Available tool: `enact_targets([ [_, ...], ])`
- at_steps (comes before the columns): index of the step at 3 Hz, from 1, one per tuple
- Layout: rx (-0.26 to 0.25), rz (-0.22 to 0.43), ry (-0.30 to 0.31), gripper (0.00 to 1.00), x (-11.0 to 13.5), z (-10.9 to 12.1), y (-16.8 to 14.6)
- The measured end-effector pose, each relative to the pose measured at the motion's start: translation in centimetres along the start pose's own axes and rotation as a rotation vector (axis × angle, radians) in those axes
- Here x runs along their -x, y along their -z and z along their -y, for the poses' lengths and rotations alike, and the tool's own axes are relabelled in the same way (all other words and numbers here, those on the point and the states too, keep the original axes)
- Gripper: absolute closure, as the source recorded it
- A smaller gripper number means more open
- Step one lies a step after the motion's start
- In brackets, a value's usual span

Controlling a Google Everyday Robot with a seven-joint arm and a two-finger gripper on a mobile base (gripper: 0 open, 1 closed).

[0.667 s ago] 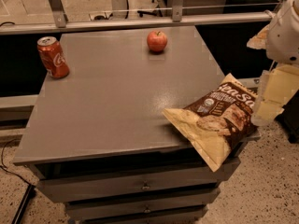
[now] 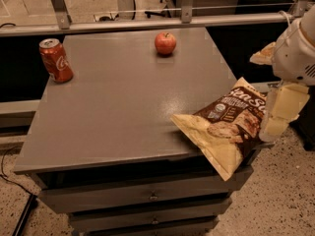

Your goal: Pick brown chip bag

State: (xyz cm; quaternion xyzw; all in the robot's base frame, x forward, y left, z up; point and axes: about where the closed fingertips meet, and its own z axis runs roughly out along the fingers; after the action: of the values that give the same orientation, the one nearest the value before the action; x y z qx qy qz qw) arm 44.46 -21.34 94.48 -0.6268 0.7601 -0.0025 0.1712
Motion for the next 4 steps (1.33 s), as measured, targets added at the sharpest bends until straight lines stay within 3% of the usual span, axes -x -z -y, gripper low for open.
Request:
enact_targets([
  [2, 0.115, 0.145, 0.136, 0.0, -1.8, -0.9, -5.4],
  [3, 0.155, 0.216, 0.169, 0.0, -2.2, -1.6, -7.6],
  [4, 0.167, 0.264, 0.175, 0.17, -2.1, -2.0, -9.4],
])
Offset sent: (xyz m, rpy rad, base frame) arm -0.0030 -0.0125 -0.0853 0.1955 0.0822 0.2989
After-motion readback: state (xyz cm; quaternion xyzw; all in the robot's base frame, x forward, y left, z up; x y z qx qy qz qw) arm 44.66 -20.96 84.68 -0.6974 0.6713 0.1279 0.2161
